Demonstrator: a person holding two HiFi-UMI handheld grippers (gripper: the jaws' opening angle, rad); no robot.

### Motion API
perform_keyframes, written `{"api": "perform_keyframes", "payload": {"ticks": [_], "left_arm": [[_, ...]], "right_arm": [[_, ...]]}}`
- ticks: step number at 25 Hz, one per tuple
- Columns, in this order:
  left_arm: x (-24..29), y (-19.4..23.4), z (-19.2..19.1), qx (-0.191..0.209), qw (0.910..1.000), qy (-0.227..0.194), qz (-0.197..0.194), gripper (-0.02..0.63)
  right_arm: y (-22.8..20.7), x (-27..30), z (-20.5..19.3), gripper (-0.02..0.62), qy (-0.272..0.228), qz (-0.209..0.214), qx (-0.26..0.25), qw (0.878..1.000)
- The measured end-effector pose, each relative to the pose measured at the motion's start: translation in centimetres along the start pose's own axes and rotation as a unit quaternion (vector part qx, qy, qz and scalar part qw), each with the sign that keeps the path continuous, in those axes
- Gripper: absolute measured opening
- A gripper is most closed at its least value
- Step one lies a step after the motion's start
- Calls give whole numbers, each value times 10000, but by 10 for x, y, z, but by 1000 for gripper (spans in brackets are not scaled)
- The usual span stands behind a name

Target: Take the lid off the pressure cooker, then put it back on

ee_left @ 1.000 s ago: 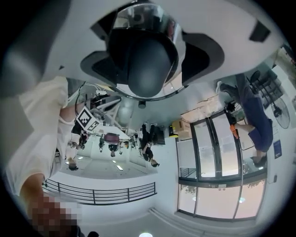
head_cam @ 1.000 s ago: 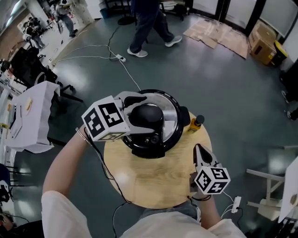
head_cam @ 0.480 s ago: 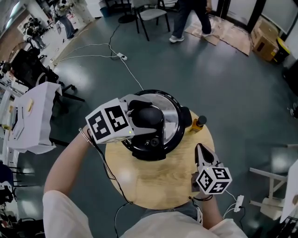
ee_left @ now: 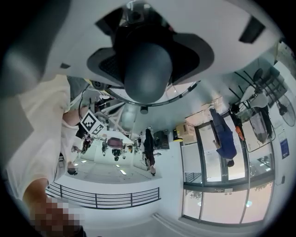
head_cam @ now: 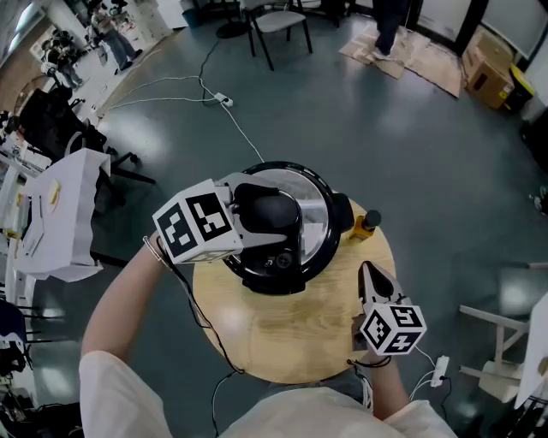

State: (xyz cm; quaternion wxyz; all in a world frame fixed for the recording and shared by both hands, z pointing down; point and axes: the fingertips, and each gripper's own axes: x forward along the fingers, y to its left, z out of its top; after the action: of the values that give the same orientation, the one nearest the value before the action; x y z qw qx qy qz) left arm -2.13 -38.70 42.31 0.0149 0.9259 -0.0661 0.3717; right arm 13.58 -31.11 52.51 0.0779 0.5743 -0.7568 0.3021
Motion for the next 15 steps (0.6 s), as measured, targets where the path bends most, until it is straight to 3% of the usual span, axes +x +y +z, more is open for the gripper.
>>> {"api": "perform_keyframes", "payload": {"ticks": [15], "left_arm": [[0, 0, 1, 97, 9999, 26, -68, 301]], "right_arm": [[-3, -7, 11, 2, -30, -105, -150, 9998]]}}
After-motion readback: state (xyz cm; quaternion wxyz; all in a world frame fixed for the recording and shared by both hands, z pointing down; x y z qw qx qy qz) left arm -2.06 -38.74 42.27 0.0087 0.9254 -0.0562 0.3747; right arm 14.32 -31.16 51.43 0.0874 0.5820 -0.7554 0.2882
